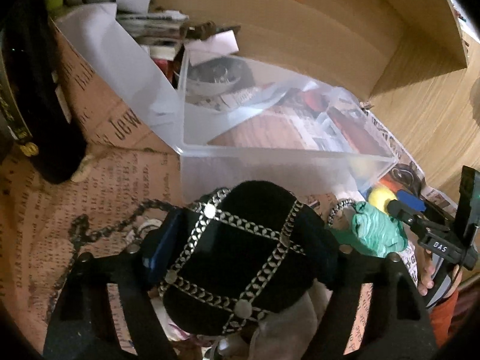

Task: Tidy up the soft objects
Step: 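Grasp the yellow ball with the right tool while the left tool grasps the black knit cap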

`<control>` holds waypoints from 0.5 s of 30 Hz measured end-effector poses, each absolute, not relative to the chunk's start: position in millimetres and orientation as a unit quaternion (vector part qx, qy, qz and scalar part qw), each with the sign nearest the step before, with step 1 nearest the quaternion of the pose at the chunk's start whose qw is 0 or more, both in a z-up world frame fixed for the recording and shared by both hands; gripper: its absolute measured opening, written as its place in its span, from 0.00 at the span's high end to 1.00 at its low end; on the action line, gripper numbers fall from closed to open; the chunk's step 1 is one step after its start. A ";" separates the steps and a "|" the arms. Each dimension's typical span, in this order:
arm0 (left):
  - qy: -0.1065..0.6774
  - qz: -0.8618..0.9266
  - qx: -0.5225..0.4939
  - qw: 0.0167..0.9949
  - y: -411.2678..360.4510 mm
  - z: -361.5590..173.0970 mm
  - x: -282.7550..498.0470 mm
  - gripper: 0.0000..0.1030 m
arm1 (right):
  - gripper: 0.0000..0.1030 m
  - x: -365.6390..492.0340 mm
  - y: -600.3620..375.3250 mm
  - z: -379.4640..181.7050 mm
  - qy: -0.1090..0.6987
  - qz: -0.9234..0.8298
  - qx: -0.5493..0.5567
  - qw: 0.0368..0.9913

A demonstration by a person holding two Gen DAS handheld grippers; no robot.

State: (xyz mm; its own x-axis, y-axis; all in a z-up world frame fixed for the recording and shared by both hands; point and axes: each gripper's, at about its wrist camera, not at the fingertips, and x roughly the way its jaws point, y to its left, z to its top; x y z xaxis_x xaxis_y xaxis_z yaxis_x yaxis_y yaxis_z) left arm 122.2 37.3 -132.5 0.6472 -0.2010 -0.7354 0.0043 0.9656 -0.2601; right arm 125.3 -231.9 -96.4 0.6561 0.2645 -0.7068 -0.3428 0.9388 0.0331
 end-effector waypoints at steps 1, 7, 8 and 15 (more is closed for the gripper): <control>0.416 -0.059 -0.120 0.900 37.0 -133.2 121.6 0.30 | 0.39 126.4 -230.5 -98.5 0.383 0.169 -0.052 0.907; 0.405 -0.067 -0.115 0.905 33.7 -129.5 111.5 0.49 | 0.59 128.2 -229.4 -103.4 0.390 0.178 -0.048 0.902; 0.404 -0.067 -0.113 0.905 33.3 -129.6 110.4 0.52 | 0.60 126.9 -229.9 -102.5 0.387 0.176 -0.048 0.904; 0.387 -0.062 -0.097 0.915 31.6 -116.0 92.8 0.64 | 0.60 114.6 -232.3 -88.2 0.355 0.170 -0.049 0.918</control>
State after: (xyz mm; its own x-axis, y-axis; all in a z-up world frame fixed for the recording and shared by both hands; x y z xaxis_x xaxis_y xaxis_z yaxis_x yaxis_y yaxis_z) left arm 92.8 31.6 -116.0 0.6929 -0.1895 -0.6957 0.0392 0.9733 -0.2261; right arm 114.6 -232.3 -88.2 0.6903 0.2765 -0.6686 -0.3463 0.9376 0.0302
